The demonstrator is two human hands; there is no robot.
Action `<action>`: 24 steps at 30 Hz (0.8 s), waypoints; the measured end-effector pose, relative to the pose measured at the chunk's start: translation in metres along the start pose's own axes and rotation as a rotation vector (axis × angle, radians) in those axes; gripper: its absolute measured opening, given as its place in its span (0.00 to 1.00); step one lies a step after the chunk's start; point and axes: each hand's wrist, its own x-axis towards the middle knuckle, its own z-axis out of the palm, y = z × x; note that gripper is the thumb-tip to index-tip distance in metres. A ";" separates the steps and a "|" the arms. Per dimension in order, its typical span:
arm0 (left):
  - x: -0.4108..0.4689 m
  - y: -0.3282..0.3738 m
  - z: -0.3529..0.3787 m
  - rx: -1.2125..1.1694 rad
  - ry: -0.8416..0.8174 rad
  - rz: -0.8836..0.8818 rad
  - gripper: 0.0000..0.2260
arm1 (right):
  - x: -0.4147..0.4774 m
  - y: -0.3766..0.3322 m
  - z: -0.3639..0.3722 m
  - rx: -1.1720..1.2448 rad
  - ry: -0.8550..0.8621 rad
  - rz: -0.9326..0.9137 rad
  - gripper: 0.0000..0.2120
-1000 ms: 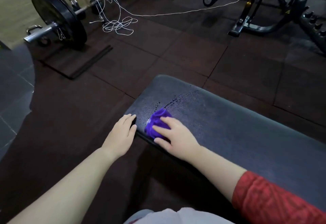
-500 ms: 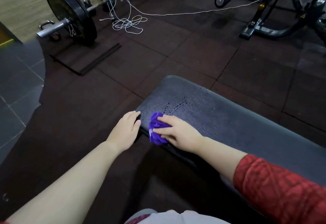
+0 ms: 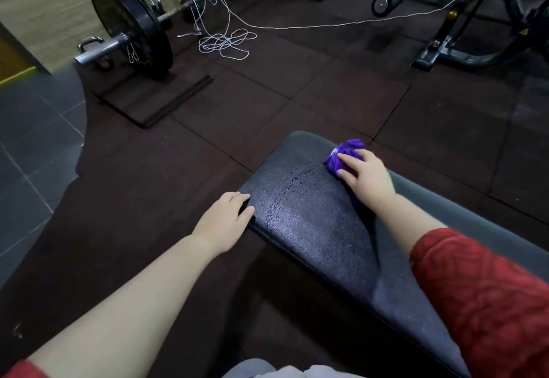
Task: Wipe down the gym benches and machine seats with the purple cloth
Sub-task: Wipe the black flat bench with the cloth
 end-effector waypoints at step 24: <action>-0.011 -0.004 0.004 -0.043 -0.033 0.006 0.26 | 0.031 0.012 -0.002 -0.034 -0.021 0.022 0.18</action>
